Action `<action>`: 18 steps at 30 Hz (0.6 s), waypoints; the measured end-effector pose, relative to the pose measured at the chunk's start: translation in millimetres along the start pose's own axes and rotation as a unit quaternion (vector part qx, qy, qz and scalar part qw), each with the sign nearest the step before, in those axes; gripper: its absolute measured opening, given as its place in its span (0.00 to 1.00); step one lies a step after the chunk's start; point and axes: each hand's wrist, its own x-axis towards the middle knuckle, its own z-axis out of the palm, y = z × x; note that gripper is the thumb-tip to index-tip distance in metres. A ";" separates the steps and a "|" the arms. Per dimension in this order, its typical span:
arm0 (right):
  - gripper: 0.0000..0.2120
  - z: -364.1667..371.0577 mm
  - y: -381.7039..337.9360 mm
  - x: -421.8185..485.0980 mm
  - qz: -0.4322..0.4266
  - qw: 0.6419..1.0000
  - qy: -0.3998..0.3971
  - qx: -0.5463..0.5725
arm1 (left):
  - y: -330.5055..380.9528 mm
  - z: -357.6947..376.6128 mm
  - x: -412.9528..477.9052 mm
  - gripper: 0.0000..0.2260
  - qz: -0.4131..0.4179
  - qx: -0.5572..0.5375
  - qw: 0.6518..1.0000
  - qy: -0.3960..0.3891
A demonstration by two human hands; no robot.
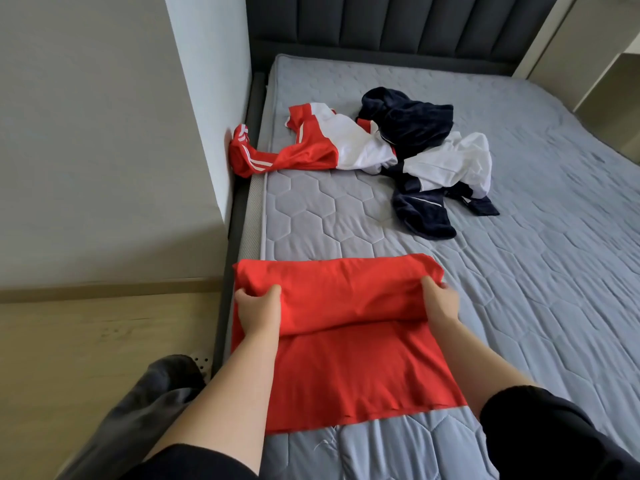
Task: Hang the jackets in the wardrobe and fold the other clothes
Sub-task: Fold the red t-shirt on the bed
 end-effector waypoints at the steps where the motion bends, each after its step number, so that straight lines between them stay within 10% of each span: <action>1: 0.14 -2.2 -1.7 4.5 0.006 1.000 0.013 0.001 | 1.8 -0.7 5.6 0.27 -0.011 -0.030 0.999 0.010; 18: 0.18 5.4 -24.8 67.6 0.080 0.987 0.022 -0.136 | -2.4 -4.1 69.9 0.16 -0.007 0.110 0.992 0.067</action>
